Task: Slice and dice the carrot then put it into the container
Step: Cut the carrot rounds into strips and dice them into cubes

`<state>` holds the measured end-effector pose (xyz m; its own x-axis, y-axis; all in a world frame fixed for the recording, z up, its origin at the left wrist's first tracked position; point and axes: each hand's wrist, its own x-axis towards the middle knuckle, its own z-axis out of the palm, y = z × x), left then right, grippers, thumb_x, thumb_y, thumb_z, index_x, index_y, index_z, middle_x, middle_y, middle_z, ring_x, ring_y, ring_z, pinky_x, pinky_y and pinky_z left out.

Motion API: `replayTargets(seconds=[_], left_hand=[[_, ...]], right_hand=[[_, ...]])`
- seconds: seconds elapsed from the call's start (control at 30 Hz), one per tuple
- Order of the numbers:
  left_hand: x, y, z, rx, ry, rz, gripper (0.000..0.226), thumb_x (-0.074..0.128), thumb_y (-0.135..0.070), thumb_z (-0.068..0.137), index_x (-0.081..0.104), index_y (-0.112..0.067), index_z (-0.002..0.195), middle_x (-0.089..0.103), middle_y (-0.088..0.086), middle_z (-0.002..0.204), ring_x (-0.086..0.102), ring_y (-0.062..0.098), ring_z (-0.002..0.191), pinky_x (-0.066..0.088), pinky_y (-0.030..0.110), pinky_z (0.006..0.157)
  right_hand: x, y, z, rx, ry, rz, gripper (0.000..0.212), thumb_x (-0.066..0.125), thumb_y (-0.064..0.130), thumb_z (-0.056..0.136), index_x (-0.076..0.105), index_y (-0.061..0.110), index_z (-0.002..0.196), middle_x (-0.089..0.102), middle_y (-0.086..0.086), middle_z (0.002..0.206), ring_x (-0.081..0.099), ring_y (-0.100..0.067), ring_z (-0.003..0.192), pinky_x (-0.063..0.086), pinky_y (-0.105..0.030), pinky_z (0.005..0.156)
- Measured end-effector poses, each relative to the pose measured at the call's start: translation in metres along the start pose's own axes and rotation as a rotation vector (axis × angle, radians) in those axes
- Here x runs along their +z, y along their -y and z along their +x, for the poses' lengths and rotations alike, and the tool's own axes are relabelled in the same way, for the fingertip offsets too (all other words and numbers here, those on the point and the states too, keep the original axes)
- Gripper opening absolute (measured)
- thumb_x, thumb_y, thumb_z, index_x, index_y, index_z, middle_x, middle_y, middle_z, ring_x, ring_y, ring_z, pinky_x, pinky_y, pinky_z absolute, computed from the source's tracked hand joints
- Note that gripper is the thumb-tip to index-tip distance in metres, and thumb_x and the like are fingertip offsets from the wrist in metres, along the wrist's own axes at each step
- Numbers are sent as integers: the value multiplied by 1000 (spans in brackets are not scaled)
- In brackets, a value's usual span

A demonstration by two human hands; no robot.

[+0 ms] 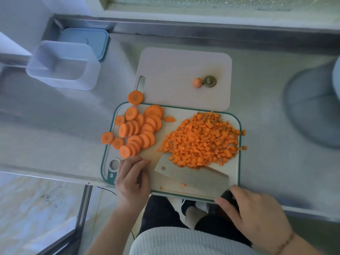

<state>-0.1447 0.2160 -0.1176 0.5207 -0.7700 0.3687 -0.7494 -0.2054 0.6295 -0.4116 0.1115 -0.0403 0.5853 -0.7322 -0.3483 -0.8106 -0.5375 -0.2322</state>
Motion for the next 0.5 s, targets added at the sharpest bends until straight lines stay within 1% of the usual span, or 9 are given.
replayTargets(seconds=[0.03,0.1,0.17,0.2,0.23,0.27,0.33,0.4,0.5], left_hand=[[0,0,0,1,0,-3,20,55,12,83,74,8,87,67,15,92,56,26,86,45,27,84],[-1,0,-1,0,-1,-10,22,53,7,86,74,7,88,67,15,93,56,24,87,45,27,84],[-1,0,-1,-4,-4,-18,24,51,4,88,75,7,89,67,15,93,56,23,88,46,27,84],[-1,-1,0,-4,-9,-19,24,51,3,88,75,7,88,67,15,93,56,23,88,46,27,84],[0,-1,0,-1,-14,-18,24,51,3,87,75,7,88,67,15,93,55,22,88,46,26,84],[1,-1,0,2,-19,-17,24,51,3,87,75,7,87,67,14,93,55,22,88,46,26,84],[1,0,1,12,-30,-15,23,51,4,87,74,7,86,67,14,92,54,21,87,45,25,85],[2,0,0,16,-41,-14,23,52,5,87,74,7,86,67,14,92,54,22,86,45,25,85],[4,1,-1,30,-44,-17,21,54,8,85,75,6,87,67,14,92,55,24,86,48,34,80]], right_hand=[[-9,2,3,32,66,9,63,9,72,92,44,28,65,44,6,44,45,-10,33,24,-22,34],[-20,-3,11,40,99,45,64,0,76,85,38,28,66,44,6,49,46,-10,43,33,-24,42],[-32,-8,21,78,211,270,68,7,80,80,41,23,63,47,4,50,47,-10,48,40,-28,51],[-38,-9,28,87,257,360,73,12,81,80,44,19,61,48,3,49,46,-10,47,41,-29,52],[-45,-10,35,99,305,457,75,16,81,81,47,15,60,46,3,48,44,-9,44,40,-28,50],[-51,-11,40,139,374,580,72,21,78,82,47,14,61,42,3,46,38,-8,40,37,-26,45],[-58,-15,49,315,555,883,61,33,69,84,47,14,63,32,3,47,24,-12,36,24,-21,35],[-63,-22,57,446,677,1075,57,37,69,84,47,16,63,26,-2,52,15,-10,38,17,-15,36],[-59,-37,67,518,791,1218,60,36,74,82,48,18,64,21,-2,55,10,-9,39,17,-12,39]])
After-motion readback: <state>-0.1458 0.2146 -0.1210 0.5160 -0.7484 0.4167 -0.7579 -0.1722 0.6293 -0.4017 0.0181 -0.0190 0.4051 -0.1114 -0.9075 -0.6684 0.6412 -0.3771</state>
